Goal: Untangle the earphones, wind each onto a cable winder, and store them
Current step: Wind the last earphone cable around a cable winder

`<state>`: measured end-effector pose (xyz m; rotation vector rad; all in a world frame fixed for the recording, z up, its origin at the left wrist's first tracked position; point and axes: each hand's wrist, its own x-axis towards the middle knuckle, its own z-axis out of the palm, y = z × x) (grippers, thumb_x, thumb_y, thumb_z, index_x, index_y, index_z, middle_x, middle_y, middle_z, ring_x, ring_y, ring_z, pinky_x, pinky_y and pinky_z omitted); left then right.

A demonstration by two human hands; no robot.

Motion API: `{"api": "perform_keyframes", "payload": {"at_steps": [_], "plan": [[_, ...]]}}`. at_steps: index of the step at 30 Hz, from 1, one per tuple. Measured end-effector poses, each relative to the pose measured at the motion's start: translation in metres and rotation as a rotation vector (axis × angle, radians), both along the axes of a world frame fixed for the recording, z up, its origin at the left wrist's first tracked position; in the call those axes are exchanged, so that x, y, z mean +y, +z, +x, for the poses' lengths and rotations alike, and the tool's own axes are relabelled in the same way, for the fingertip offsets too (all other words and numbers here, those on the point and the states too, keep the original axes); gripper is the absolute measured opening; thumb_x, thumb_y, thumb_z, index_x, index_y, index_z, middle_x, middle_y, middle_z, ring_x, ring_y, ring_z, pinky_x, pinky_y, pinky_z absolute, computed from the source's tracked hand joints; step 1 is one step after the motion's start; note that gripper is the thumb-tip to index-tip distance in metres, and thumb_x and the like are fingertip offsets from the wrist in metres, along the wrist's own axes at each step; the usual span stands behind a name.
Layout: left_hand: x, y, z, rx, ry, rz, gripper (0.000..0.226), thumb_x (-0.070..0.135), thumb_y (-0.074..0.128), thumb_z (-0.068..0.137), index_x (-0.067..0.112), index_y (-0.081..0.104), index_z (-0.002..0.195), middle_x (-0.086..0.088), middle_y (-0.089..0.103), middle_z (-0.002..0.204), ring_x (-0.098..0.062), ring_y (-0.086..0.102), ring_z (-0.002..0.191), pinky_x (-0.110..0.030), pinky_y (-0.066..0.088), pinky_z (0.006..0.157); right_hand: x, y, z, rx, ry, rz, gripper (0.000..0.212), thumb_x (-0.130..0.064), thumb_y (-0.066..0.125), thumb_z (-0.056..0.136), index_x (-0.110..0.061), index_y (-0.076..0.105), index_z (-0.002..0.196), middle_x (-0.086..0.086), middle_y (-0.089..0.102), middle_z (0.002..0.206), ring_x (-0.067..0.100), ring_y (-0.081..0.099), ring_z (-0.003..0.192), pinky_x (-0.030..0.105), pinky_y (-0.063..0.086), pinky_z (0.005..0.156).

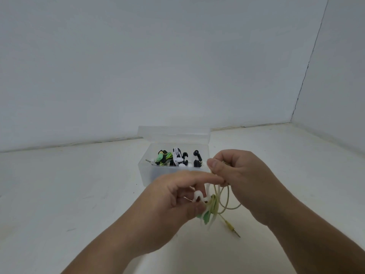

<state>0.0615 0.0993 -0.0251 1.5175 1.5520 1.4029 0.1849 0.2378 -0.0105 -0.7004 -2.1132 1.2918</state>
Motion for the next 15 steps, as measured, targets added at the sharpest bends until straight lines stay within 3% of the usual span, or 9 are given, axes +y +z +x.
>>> {"api": "perform_keyframes", "payload": {"at_steps": [5,9,12,15], "plan": [[0.001,0.001,-0.005,-0.104,0.052,0.122,0.038,0.002,0.068,0.078,0.031,0.078,0.1,-0.005,0.063,0.094,-0.025,0.056,0.075,-0.024,0.053,0.074,0.002,-0.002,0.0,-0.115,-0.036,-0.03,0.033,-0.033,0.056,0.098,-0.015,0.064,0.072,0.007,0.046,0.063,0.018,0.04,0.06,0.032,0.038,0.059],[0.001,0.004,-0.006,-0.114,0.141,0.247,0.028,0.006,0.068,0.077,0.026,0.079,0.092,0.005,0.071,0.082,-0.014,0.062,0.07,-0.019,0.051,0.068,-0.001,-0.007,-0.003,-0.213,0.137,-0.095,0.039,-0.03,0.05,0.102,-0.013,0.063,0.069,0.001,0.046,0.061,0.016,0.043,0.058,0.037,0.05,0.068],[0.002,0.004,-0.013,-0.196,0.248,0.322,0.027,0.006,0.068,0.075,0.025,0.079,0.091,-0.004,0.076,0.093,-0.018,0.072,0.082,-0.023,0.054,0.075,-0.003,-0.001,-0.001,-0.143,0.194,-0.225,0.036,-0.021,0.047,0.104,-0.006,0.067,0.078,0.004,0.057,0.061,0.018,0.058,0.056,0.039,0.059,0.074],[0.003,0.005,-0.022,-0.277,0.366,0.377,0.027,0.007,0.067,0.074,0.025,0.079,0.091,-0.003,0.076,0.094,-0.021,0.074,0.084,-0.028,0.057,0.078,0.0,0.006,0.005,-0.083,0.194,-0.287,0.021,-0.01,0.051,0.102,-0.002,0.069,0.095,0.013,0.074,0.078,0.029,0.074,0.074,0.039,0.06,0.076]]}}
